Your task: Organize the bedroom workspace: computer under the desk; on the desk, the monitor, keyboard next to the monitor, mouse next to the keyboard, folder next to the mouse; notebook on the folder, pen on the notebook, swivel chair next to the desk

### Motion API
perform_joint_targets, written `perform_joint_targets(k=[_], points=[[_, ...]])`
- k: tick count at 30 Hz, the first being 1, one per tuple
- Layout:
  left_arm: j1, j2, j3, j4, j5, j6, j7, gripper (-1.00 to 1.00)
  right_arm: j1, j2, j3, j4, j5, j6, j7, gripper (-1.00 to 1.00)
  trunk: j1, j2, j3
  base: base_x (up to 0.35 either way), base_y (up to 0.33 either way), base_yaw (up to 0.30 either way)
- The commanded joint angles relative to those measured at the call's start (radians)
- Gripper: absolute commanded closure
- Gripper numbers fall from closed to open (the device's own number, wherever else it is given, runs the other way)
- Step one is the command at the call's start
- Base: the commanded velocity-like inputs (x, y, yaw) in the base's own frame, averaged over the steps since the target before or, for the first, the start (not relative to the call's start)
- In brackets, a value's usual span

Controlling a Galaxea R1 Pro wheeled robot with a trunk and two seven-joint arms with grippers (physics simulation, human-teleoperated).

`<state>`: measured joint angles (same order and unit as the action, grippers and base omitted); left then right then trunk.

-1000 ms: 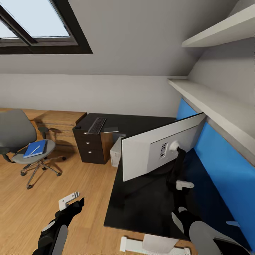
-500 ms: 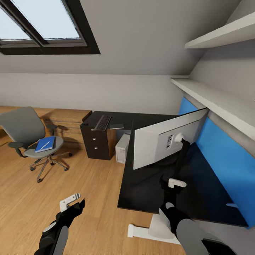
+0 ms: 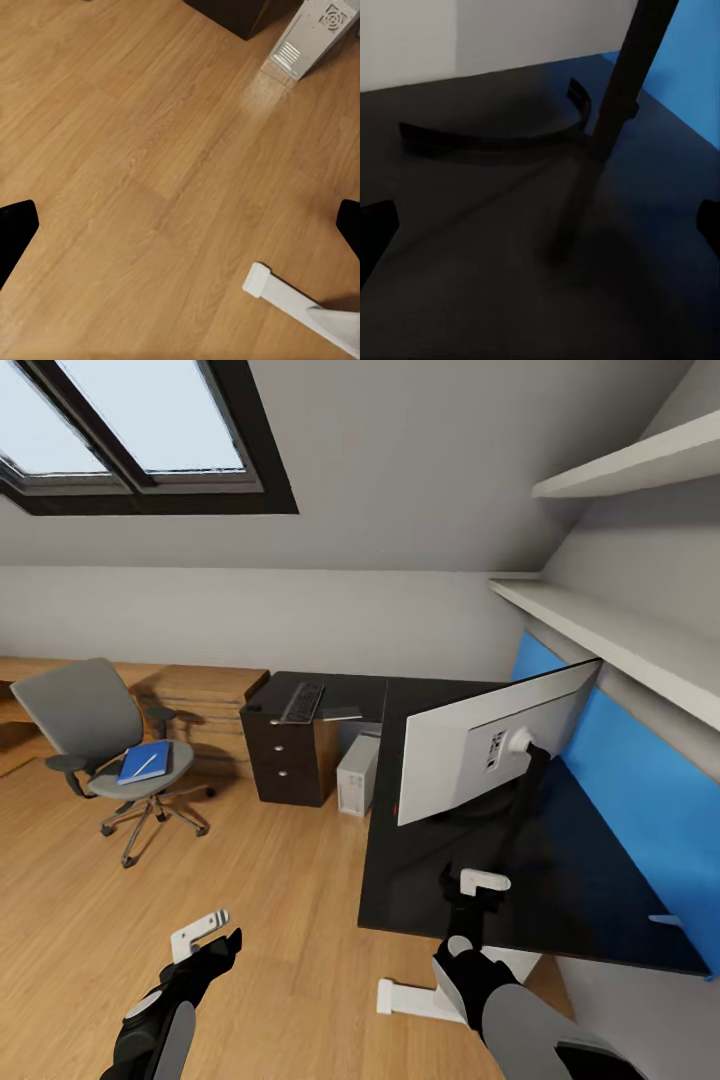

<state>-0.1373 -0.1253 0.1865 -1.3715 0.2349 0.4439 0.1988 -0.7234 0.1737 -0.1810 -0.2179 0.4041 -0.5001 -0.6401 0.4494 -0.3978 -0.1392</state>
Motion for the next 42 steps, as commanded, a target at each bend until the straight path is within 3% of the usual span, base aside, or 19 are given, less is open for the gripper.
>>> perform_joint_targets(k=[1,4,7,10,16,19,20,22,24,25,27,30,32,37,42], points=[[-0.001,-0.001,0.001,-0.002,0.011,0.004,0.006,-1.0,-0.001,0.001,-0.008,0.001,0.009,-0.002,-0.002,-1.0,0.001,-0.002,-0.002,-0.004,0.025,0.0],[-0.001,-0.001,0.001,-0.001,0.011,0.004,0.006,-1.0,0.0,0.001,-0.007,0.001,0.008,0.031,-0.002,-1.0,0.001,-0.002,-0.002,-0.002,0.013,0.0],[-0.001,-0.001,0.001,-0.001,0.011,0.004,0.007,-1.0,0.001,0.001,-0.006,-0.024,0.007,0.131,0.0,-1.0,0.001,-0.002,-0.002,-0.001,0.004,0.0],[-0.001,-0.001,0.001,-0.001,0.011,0.004,0.007,-1.0,0.01,0.001,-0.005,-0.051,0.005,0.182,0.004,-1.0,0.001,-0.002,-0.002,0.0,0.001,0.0],[-0.001,-0.002,-0.001,0.0,0.011,0.004,0.006,-1.0,0.019,0.001,0.001,-0.188,-0.005,0.354,0.031,-1.0,0.001,-0.002,-0.002,0.0,0.0,0.0],[-0.001,-0.001,-0.001,0.0,0.011,0.004,0.005,-1.0,0.019,0.001,0.006,-0.343,-0.056,0.517,0.093,-1.0,0.001,-0.002,-0.002,0.0,0.0,0.0],[-0.001,-0.001,-0.001,0.001,0.012,0.005,0.006,-1.0,0.019,0.001,0.021,-0.442,-0.094,0.627,0.113,-1.0,0.001,-0.002,-0.002,0.0,0.0,0.0],[-0.001,-0.001,-0.001,0.005,0.012,0.005,0.005,-1.0,0.019,0.001,0.045,-0.512,-0.121,0.697,0.121,-1.0,0.001,-0.002,-0.002,0.0,0.0,0.0],[-0.001,-0.001,-0.002,0.007,0.012,0.004,0.005,-1.0,0.02,0.001,0.101,-0.609,-0.167,0.781,0.127,-1.0,0.001,-0.002,-0.002,0.0,0.0,0.0],[-0.001,-0.002,-0.002,0.008,0.012,0.004,0.006,-1.0,0.032,0.001,0.19,-0.695,-0.246,0.854,0.131,-1.0,0.001,-0.002,-0.002,0.0,0.0,0.0],[-0.001,-0.002,-0.002,0.009,0.012,0.004,0.006,-1.0,0.05,0.001,0.252,-0.727,-0.303,0.879,0.131,-1.0,0.001,-0.002,-0.002,0.0,0.0,0.0],[-0.001,-0.002,-0.002,0.011,0.012,0.004,0.006,-1.0,0.078,0.001,0.293,-0.745,-0.343,0.888,0.132,-1.0,0.001,-0.002,-0.002,0.0,0.0,0.0],[-0.001,-0.005,-0.012,0.043,0.011,0.002,0.008,-1.0,0.164,0.001,0.346,-0.769,-0.373,0.84,0.131,-1.0,0.001,-0.002,-0.002,0.026,0.106,0.0],[-0.001,-0.004,-0.072,0.111,0.006,-0.006,0.011,-1.0,0.201,0.001,0.372,-0.796,-0.376,0.781,0.128,-1.0,0.001,-0.002,-0.002,0.075,0.266,0.0],[-0.001,-0.004,-0.091,0.124,0.006,-0.028,0.013,-1.0,0.215,0.001,0.377,-0.807,-0.369,0.753,0.126,-1.0,0.001,-0.002,-0.002,0.129,0.294,0.0]])
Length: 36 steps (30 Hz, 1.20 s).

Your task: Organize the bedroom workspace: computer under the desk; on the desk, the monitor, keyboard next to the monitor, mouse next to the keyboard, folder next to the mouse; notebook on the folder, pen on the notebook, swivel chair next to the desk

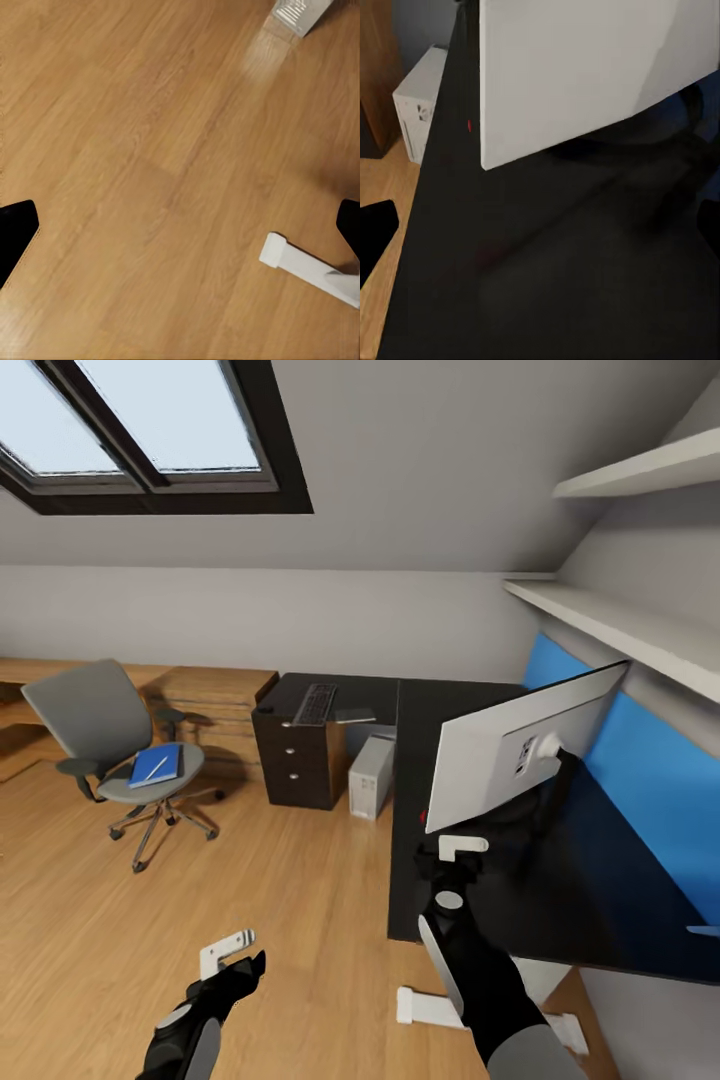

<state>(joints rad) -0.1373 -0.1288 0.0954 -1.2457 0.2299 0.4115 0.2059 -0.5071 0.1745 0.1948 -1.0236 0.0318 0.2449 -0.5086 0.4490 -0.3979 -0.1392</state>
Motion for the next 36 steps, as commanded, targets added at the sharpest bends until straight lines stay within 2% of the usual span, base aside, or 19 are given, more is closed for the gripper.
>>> perform_joint_targets(k=[1,3,6,10,11,14,19,31,36], points=[[-0.001,-0.001,-0.003,-0.002,0.01,-0.009,0.006,-1.0,0.001,0.0,0.002,-0.003,0.004,-0.021,-0.006,-1.0,0.001,-0.002,-0.002,0.239,0.235,0.0],[-0.001,-0.001,-0.007,-0.001,0.01,-0.033,0.005,-1.0,0.006,0.0,0.002,-0.003,0.006,-0.078,-0.017,-1.0,0.001,-0.002,-0.002,0.28,0.189,0.0],[-0.001,0.0,-0.007,0.001,0.01,-0.042,0.005,-1.0,0.02,0.0,0.002,-0.004,0.018,-0.16,-0.085,-1.0,0.001,-0.002,-0.002,0.194,0.071,0.0],[-0.001,-0.002,-0.011,0.001,0.006,-0.045,0.004,-1.0,0.037,0.0,0.004,-0.003,0.085,-0.245,-0.154,-1.0,0.001,-0.002,-0.002,0.201,0.018,0.0],[-0.001,-0.002,-0.019,0.002,-0.001,-0.046,0.005,-1.0,0.041,0.0,0.004,-0.002,0.11,-0.269,-0.17,-1.0,0.001,-0.002,-0.002,0.281,0.007,0.0],[-0.001,-0.001,-0.039,0.002,-0.025,-0.047,0.007,-1.0,0.047,0.0,0.003,-0.002,0.149,-0.303,-0.195,-1.0,0.001,-0.002,-0.002,0.265,0.004,0.0],[-0.001,-0.001,-0.048,0.003,-0.038,-0.046,0.007,-1.0,0.05,0.0,0.003,0.0,0.166,-0.318,-0.208,-1.0,0.001,-0.002,-0.002,0.097,0.001,0.0],[-0.001,0.0,-0.051,0.008,-0.038,-0.046,0.007,-1.0,0.05,0.0,0.003,0.002,0.169,-0.32,-0.211,-1.0,0.001,-0.002,-0.002,0.101,0.001,0.0],[-0.001,0.0,-0.051,0.009,-0.038,-0.046,0.007,-1.0,0.05,0.0,0.003,0.003,0.17,-0.32,-0.211,-1.0,0.001,-0.002,-0.002,0.088,0.143,0.0]])
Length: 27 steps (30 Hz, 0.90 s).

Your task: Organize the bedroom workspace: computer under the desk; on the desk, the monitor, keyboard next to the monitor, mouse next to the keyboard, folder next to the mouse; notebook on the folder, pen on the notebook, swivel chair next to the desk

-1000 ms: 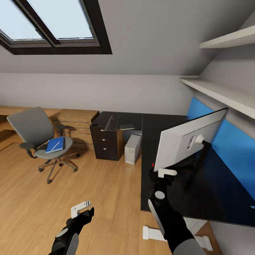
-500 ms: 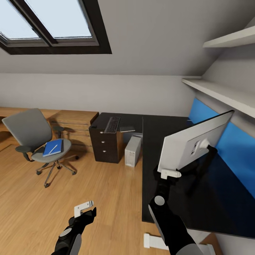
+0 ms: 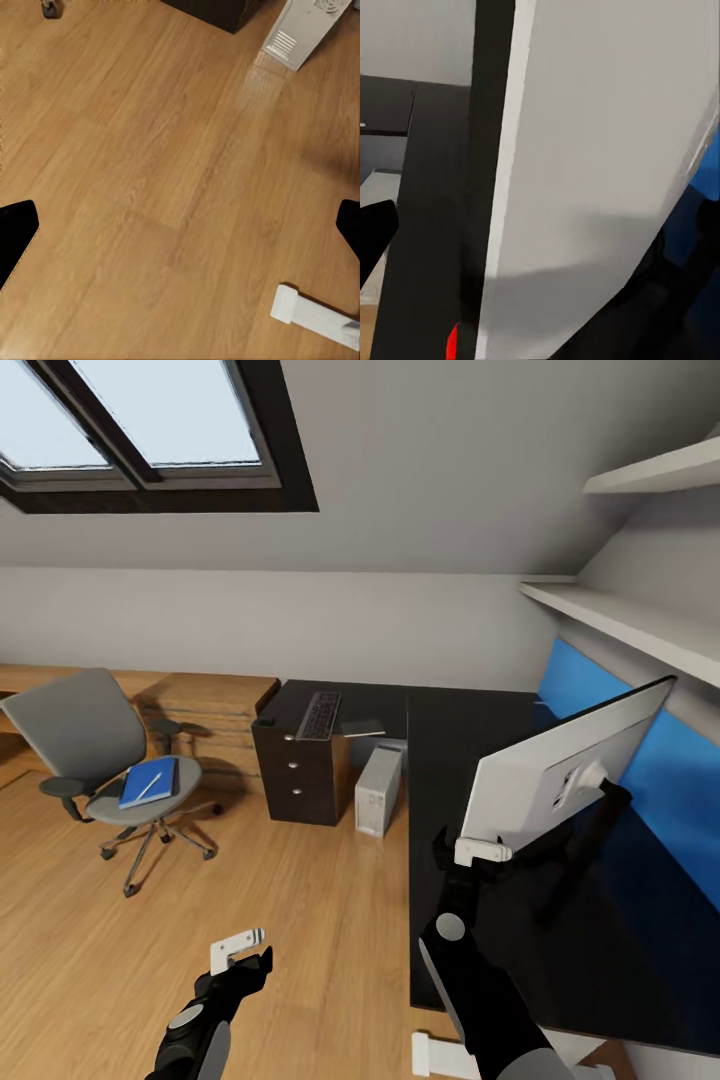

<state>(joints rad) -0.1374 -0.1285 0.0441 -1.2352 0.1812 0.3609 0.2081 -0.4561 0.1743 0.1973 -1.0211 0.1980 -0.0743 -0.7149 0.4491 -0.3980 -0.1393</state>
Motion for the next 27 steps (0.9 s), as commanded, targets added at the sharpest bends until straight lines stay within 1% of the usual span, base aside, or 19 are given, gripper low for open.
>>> perform_joint_targets(k=[1,10,16,18,21,27], points=[[-0.001,0.0,0.0,-0.001,0.011,0.004,0.005,-1.0,-0.001,0.0,0.0,0.001,0.004,-0.001,-0.005,-1.0,0.001,-0.002,-0.002,0.079,0.084,0.0],[-0.001,-0.002,0.0,0.0,0.009,0.004,0.005,-1.0,-0.001,0.0,-0.004,0.0,0.004,0.001,-0.008,-1.0,0.001,-0.002,-0.002,0.021,0.023,0.0],[-0.001,-0.002,0.0,0.012,0.009,0.004,0.005,-1.0,-0.001,0.0,-0.005,-0.002,0.004,0.002,-0.045,-1.0,0.001,-0.002,-0.002,0.005,0.001,0.0],[-0.001,-0.003,0.0,0.019,0.008,0.004,0.005,-1.0,-0.001,0.0,-0.004,-0.002,0.003,0.003,-0.075,-1.0,0.001,-0.002,-0.002,0.182,0.0,0.0],[-0.001,-0.003,-0.001,0.035,0.008,0.003,0.004,-1.0,-0.001,0.0,-0.004,-0.002,0.003,0.004,-0.084,-1.0,0.001,-0.002,-0.002,0.168,0.0,0.0],[-0.001,-0.003,-0.001,0.047,0.008,0.003,0.004,-1.0,-0.001,0.0,-0.006,-0.001,0.003,0.005,-0.087,-1.0,0.001,-0.002,-0.002,0.033,0.0,0.0]])
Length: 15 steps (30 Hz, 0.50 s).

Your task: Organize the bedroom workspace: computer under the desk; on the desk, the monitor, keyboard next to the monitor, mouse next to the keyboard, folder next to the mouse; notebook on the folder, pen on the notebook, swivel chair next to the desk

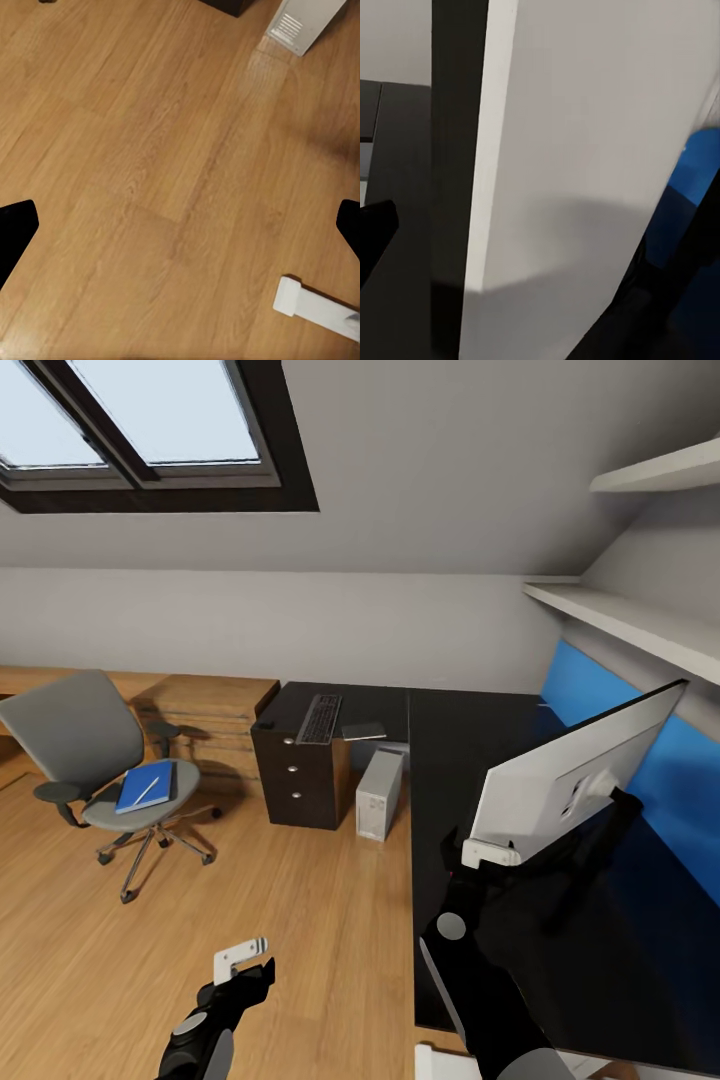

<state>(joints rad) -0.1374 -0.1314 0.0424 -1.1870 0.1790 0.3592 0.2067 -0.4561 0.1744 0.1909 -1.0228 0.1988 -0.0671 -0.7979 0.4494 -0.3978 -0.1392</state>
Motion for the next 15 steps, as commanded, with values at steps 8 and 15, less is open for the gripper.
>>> perform_joint_targets(k=[8,15], points=[[-0.001,-0.001,0.001,0.0,0.01,0.004,0.005,-1.0,-0.001,0.0,-0.003,0.002,0.001,0.0,-0.008,-1.0,0.001,-0.002,-0.002,0.003,0.0,0.0],[-0.001,-0.001,0.001,0.0,0.011,0.005,0.005,-1.0,-0.001,0.0,-0.023,0.002,0.001,0.001,-0.01,-1.0,0.001,-0.002,-0.002,0.0,0.0,0.0]])
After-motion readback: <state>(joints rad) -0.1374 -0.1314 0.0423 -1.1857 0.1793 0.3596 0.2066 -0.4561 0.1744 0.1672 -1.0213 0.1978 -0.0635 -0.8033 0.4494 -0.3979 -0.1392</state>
